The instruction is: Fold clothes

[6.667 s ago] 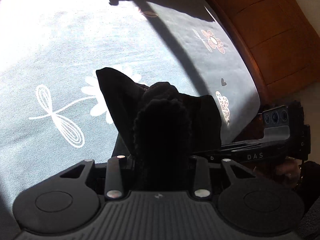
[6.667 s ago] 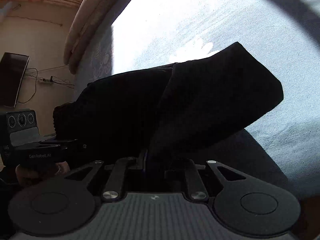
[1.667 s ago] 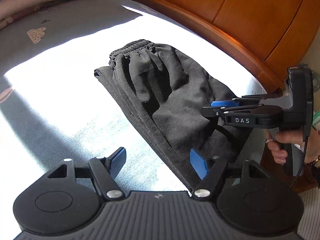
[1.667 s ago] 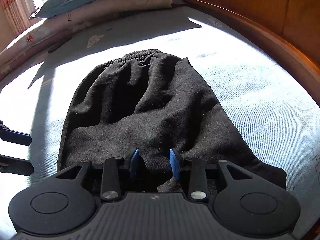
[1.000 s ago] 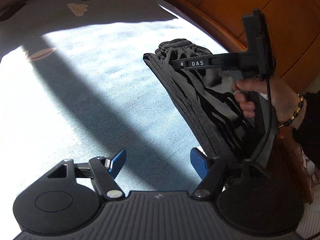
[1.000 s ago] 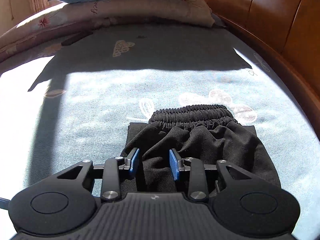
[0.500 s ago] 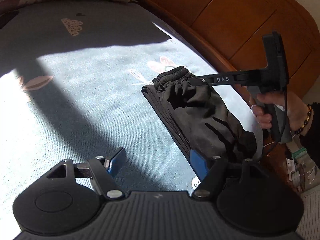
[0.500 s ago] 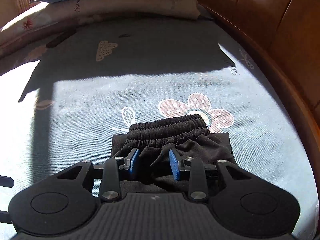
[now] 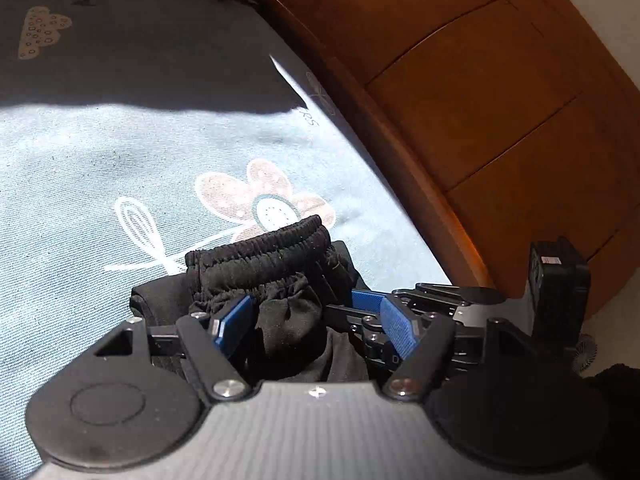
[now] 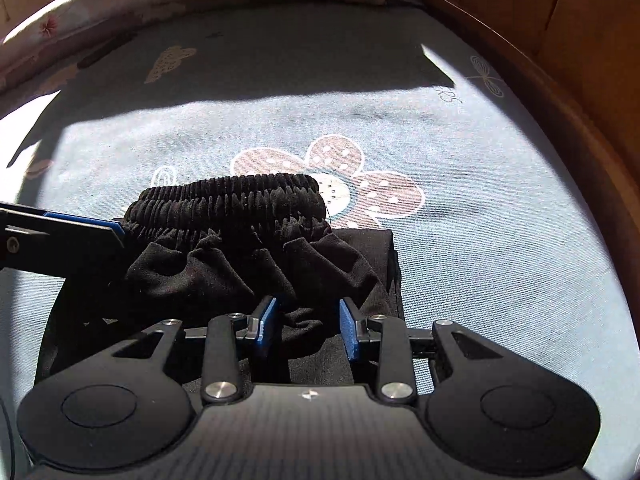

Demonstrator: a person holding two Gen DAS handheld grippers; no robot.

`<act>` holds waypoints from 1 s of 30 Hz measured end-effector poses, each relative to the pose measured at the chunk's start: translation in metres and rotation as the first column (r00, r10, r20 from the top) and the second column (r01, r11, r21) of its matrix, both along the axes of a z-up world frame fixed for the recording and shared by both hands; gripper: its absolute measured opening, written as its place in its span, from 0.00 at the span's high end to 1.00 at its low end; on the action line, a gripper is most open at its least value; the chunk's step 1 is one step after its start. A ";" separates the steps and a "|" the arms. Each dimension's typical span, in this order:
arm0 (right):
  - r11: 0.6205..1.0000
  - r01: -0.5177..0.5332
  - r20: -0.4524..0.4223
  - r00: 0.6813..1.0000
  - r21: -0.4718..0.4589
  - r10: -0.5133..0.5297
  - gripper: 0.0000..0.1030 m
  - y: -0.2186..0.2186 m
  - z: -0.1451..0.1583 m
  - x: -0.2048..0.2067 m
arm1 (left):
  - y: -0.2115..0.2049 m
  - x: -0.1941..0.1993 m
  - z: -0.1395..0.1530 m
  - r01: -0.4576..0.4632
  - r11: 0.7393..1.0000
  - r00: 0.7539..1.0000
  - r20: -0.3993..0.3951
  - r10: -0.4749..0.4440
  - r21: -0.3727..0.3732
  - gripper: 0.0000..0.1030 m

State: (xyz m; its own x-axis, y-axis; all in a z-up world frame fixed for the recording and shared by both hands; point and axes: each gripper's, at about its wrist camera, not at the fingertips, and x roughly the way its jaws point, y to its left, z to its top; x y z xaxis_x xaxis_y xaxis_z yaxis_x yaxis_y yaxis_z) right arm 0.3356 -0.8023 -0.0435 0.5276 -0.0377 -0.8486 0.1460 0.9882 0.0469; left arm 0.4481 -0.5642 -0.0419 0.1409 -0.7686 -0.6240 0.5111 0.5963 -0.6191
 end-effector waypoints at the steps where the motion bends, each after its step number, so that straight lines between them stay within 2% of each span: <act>1: 1.000 -0.007 0.007 1.000 0.015 0.007 0.62 -0.004 -0.003 0.000 | -0.003 0.003 -0.007 -0.006 1.000 1.000 -0.008 0.006 0.023 0.32; 4: 0.997 -0.023 0.010 1.000 0.067 0.022 0.62 -0.014 0.003 0.002 | -0.006 0.005 -0.008 -0.002 0.999 1.000 -0.013 0.002 0.038 0.32; 7: 0.993 -0.035 0.019 0.999 0.110 0.033 0.61 -0.022 0.015 0.004 | -0.007 0.003 0.013 -0.007 0.998 1.000 -0.016 0.008 0.067 0.32; 9: 0.992 -0.046 0.022 0.999 0.118 0.044 0.60 -0.023 0.015 0.009 | -0.004 0.004 0.026 -0.017 0.999 1.000 -0.010 0.018 0.047 0.32; 13: 0.989 -0.070 0.030 0.997 0.133 0.066 0.57 -0.026 0.016 0.018 | -0.016 0.008 0.011 -0.023 0.996 1.000 -0.018 0.025 0.086 0.30; 15: 0.990 -0.076 0.008 0.997 0.121 0.076 0.53 -0.023 0.004 0.024 | -0.019 0.011 -0.001 -0.025 0.996 0.999 -0.033 0.028 0.089 0.30; 19: 0.986 -0.054 0.017 0.998 0.155 0.052 0.48 -0.027 0.004 0.018 | -0.018 0.003 0.008 -0.041 0.995 0.999 -0.011 0.042 0.096 0.29; 25: 0.991 -0.043 0.033 0.999 0.128 0.040 0.30 -0.027 0.041 -0.021 | -0.008 -0.023 0.042 -0.061 0.988 0.996 0.070 0.051 0.142 0.29; 30: 0.996 -0.041 0.047 0.998 0.082 0.037 0.30 -0.002 0.064 -0.083 | 0.001 -0.066 0.062 -0.003 0.982 0.989 0.148 -0.026 0.191 0.29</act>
State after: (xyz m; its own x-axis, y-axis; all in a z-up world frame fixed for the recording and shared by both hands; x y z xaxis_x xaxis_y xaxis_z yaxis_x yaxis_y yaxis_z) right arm 0.2523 -0.8042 0.0200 0.5651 0.0530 -0.8233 0.1037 0.9855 0.1346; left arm 0.3817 -0.5632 0.0197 0.2355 -0.6401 -0.7313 0.5967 0.6892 -0.4111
